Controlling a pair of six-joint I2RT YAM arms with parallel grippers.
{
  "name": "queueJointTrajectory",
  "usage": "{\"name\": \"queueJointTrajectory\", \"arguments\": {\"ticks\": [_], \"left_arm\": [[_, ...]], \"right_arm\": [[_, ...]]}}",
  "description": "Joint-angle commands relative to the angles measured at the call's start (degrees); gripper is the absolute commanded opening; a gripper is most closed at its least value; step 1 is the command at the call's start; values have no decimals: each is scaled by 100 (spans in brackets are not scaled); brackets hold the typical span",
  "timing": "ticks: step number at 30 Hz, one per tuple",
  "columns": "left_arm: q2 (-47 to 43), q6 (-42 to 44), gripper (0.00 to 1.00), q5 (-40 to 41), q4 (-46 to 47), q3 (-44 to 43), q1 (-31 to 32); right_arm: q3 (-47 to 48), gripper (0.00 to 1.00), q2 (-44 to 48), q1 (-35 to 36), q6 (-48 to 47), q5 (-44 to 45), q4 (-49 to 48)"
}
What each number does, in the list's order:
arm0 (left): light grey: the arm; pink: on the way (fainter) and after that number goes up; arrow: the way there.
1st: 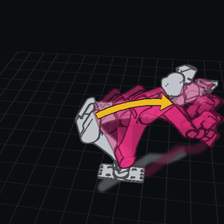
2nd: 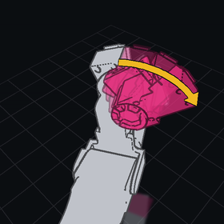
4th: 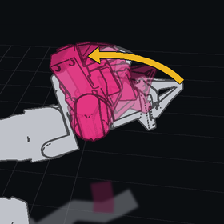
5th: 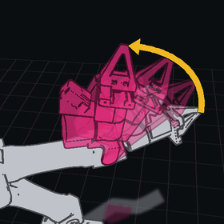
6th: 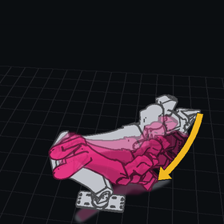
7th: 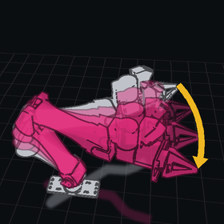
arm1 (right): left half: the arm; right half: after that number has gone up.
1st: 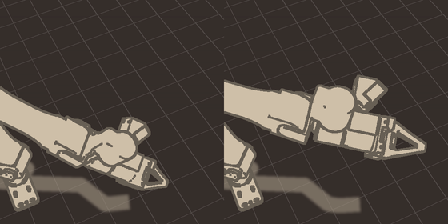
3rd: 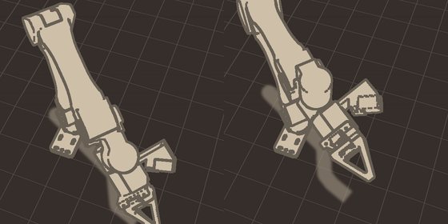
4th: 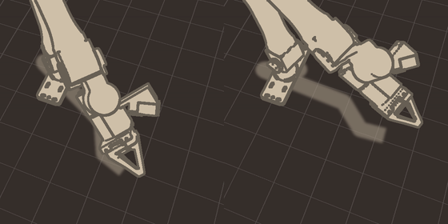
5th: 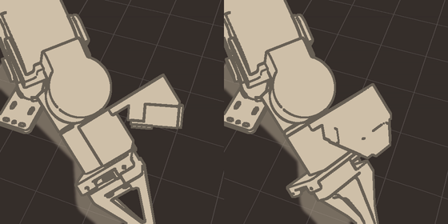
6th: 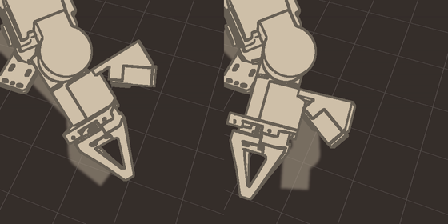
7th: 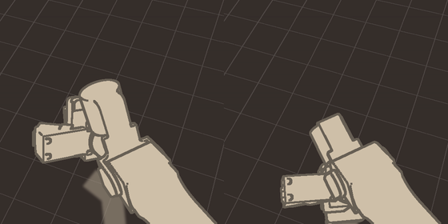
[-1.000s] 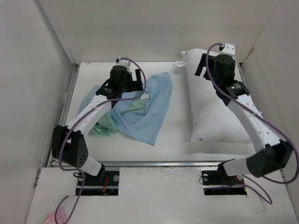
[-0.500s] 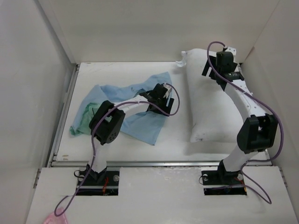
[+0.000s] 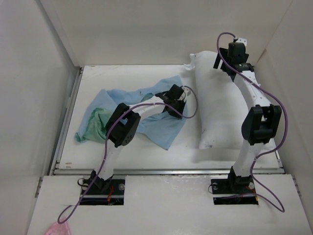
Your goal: Put the pillow into the pillowcase
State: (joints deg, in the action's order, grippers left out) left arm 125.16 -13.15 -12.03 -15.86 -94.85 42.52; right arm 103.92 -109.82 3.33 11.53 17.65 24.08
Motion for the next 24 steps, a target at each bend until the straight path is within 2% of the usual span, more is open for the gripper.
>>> {"name": "queueJointTrajectory", "arguments": {"ticks": [1,3,4,5,6,7,10,13,17,19,24], "left_arm": [[-1,436,0,-1151,-180,-1075,362],[-1,585,2,-1319,-382,-1325,424],[-105,585,17,-1319,-522,-1326,371],[-228,585,37,-1241,-593,-1256,371],[-603,585,62,-1092,-594,-1125,284],[-833,585,100,-882,-594,-967,231],[-1684,393,100,303,-594,-308,-59],[-1995,50,100,1455,-901,-86,-314],[-1498,-328,100,2388,-1568,-375,-876],[-1189,-382,100,2896,-2025,-682,-930],[-652,127,100,2716,-2097,-816,-1053]], "right_arm": [[462,100,-4,-17,-265,-95,71],[524,100,-4,-87,-336,-218,10],[611,100,-4,-157,-388,-383,9],[682,100,-4,-158,-388,-489,9],[761,100,-4,-210,-441,-595,62],[927,100,-74,-210,-441,-787,114],[1174,100,-390,-210,-520,-1035,281],[1797,100,-1022,-210,-520,-1167,676],[2737,100,-1989,-210,-520,-1465,1195],[3151,100,-2445,-210,-520,-1668,1511],[2889,100,-2641,-210,-388,-1678,1565]]}}
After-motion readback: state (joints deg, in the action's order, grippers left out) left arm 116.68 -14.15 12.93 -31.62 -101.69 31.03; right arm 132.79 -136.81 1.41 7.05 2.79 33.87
